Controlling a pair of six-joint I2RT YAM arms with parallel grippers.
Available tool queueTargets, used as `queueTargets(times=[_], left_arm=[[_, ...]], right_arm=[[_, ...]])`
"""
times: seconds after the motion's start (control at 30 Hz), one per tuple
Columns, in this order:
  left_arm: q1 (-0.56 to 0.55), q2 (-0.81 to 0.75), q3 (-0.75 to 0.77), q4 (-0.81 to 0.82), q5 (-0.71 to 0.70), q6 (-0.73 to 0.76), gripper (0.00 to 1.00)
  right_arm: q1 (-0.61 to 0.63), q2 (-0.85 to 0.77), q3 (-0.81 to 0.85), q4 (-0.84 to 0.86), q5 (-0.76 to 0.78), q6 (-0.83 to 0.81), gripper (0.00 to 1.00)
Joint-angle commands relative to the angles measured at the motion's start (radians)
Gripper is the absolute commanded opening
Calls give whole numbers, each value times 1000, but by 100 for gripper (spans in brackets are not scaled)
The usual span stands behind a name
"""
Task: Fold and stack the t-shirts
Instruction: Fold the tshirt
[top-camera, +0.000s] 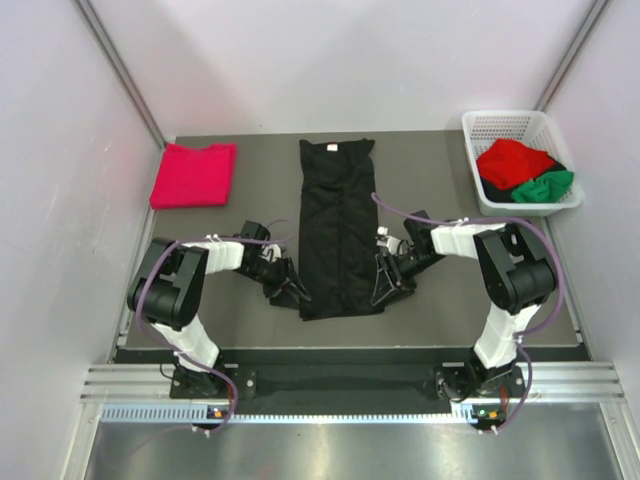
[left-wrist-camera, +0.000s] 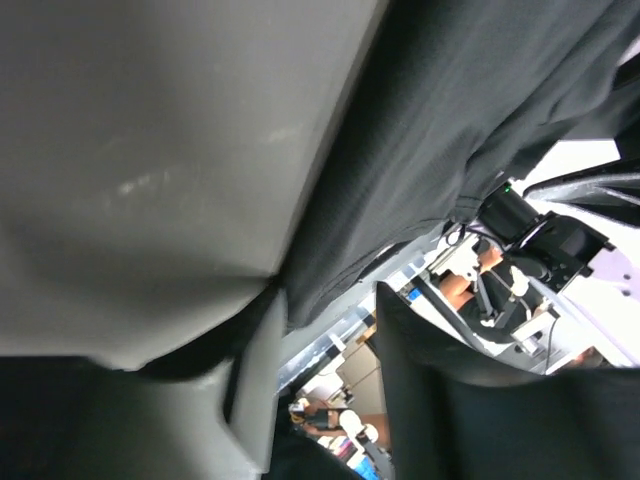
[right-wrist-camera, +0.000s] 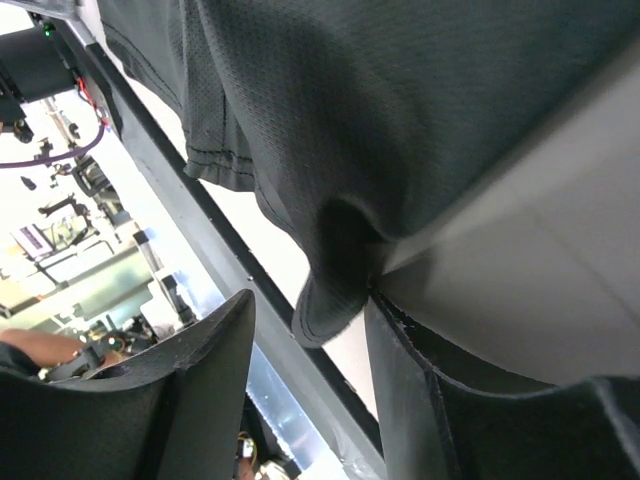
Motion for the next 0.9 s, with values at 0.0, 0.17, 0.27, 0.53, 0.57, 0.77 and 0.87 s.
queueTargets(times=[0.0,0.17,0.27,0.53,0.57,0.77,0.87], left_arm=[[-17,25,7,50,-12,-16,43],[-22,39,-13,63,-18,-22,18],[-28,33,-12,73,-15,-16,0],[-31,-24,10,47,-20,45,0],[-31,-31,14,39,-18,58,0],[-31,-114,124,-71,-46,165,0],[-25,-139,170,-104,-50,208,0]], right_arm=[[43,37,5,53,64,-7,48],[44,48,2,67,64,2,41],[44,31,-11,59,79,8,36],[43,-96,-68,91,107,24,7],[44,-104,-64,81,99,22,3],[29,-233,-67,36,73,-1,0],[29,-311,-61,19,64,-9,0]])
